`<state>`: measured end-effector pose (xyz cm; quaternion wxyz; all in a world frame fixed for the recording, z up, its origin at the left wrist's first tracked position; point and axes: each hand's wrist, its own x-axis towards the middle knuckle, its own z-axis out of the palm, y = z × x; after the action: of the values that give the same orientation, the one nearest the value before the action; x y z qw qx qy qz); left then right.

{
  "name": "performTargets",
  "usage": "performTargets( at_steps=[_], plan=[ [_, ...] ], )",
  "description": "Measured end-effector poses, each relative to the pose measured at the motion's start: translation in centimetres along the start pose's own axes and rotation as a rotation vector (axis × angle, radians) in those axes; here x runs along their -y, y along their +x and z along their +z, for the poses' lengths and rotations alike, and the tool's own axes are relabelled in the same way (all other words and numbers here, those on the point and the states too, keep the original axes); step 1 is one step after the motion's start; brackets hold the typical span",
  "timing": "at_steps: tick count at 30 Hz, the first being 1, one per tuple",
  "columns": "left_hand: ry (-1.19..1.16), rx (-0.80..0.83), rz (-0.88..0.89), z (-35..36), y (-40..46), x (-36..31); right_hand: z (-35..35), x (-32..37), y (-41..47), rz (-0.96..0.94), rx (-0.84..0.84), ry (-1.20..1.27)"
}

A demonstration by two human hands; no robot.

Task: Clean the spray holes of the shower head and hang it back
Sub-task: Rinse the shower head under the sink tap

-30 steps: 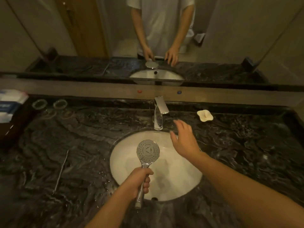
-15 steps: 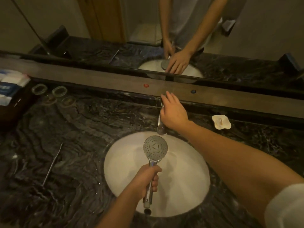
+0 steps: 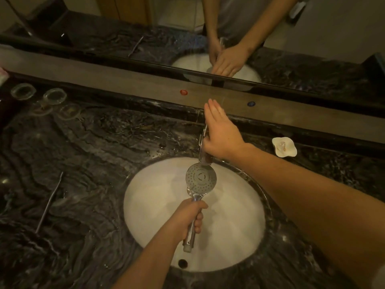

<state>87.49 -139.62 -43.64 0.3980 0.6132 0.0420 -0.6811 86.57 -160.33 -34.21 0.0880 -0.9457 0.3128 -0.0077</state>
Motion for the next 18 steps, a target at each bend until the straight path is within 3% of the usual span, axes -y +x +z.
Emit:
performTargets(
  at_steps=[9, 18],
  plan=[
    [-0.002, 0.029, -0.011, 0.0, 1.0, -0.2, -0.8, -0.1, 0.1, -0.042, 0.047, -0.124],
    [0.057, 0.024, 0.016, -0.4, 1.6, -0.8, -2.0, -0.2, 1.0, -0.024, 0.146, -0.047]
  ],
)
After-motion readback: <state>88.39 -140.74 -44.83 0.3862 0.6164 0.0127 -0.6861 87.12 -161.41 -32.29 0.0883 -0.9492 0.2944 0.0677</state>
